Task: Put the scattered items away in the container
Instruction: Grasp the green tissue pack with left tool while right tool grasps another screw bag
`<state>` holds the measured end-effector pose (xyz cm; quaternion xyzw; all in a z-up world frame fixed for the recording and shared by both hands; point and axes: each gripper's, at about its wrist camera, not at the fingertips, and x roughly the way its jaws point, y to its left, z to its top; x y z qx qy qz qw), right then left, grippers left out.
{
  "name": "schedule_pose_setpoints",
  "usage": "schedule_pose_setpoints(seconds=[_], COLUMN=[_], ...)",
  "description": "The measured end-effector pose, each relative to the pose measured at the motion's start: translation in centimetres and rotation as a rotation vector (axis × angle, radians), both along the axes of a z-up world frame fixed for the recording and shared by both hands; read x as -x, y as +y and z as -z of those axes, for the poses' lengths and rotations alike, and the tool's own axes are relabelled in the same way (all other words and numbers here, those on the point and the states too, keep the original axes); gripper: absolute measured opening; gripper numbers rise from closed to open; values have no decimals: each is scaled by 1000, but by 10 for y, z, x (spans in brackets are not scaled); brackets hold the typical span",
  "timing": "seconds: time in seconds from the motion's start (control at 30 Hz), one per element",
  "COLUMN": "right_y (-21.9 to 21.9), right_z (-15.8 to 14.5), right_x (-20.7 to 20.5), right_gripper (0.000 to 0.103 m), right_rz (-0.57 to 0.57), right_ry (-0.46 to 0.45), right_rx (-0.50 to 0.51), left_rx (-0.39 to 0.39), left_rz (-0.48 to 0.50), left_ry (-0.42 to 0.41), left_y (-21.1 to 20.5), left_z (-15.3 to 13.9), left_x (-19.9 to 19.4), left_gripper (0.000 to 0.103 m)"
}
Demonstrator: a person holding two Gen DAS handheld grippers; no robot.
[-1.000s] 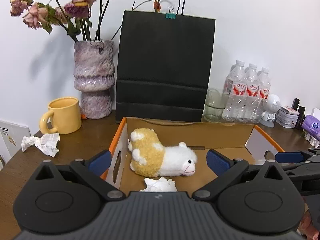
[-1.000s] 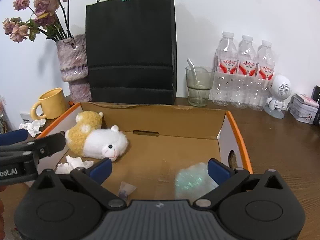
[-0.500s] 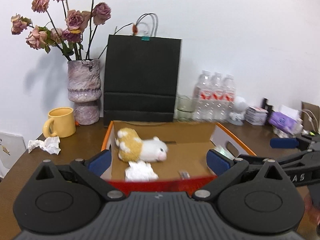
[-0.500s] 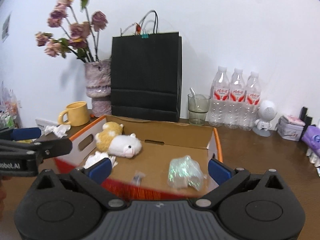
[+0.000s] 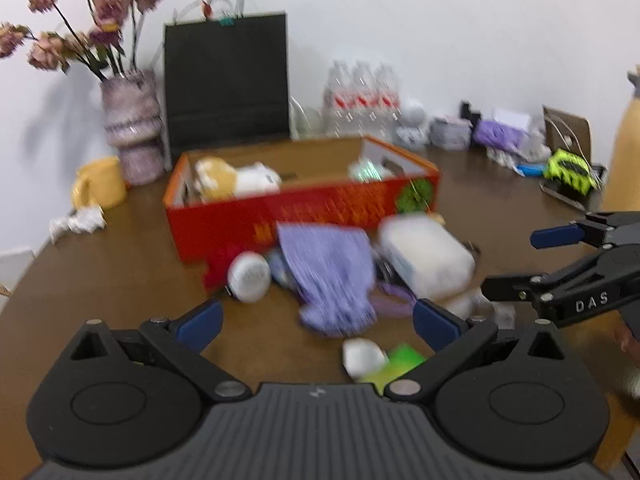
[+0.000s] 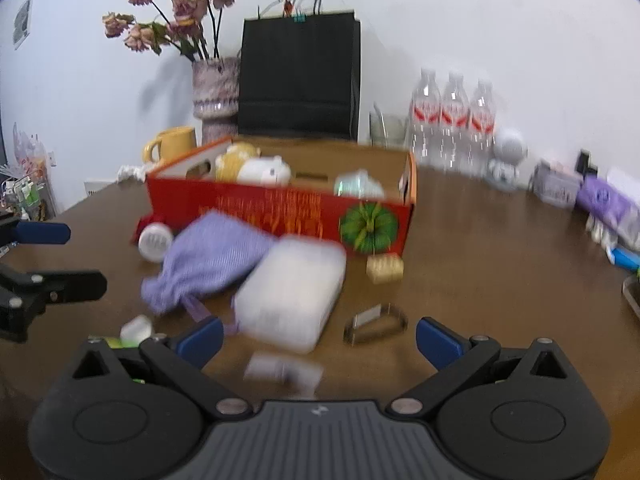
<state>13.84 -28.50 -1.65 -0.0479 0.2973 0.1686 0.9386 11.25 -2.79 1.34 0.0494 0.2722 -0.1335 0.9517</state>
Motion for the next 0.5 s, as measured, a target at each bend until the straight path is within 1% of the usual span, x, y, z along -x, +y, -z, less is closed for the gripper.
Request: schedule_pose_setpoints(seconds=[0.07,0.17,0.23,0.37,0.43,0.5], right_y=[-1,0,2,4,5,6], right_z=[9,19,24,31,30,30], right_x=[7,12,14,17,17,17], right_gripper=[102,97,96,87,82,76], right_rz=[8,4,-1,-22,-28,-38], right_ry=[17,38,44,50,44,45], right_rx=[1,13,24,22,20,11], left_rx=[-2,-9,-21,-22,-44,-65], left_rz=[20,36,51,76,78,84], left_ry=[31,66,83,111,107,103], left_y=[-4,-8,-11,-15,-18,-22], left_z=[10,21,28,37,39,41], left_x=[4,8,10,11,12,14], left_gripper=[103,103,103,103,103,99])
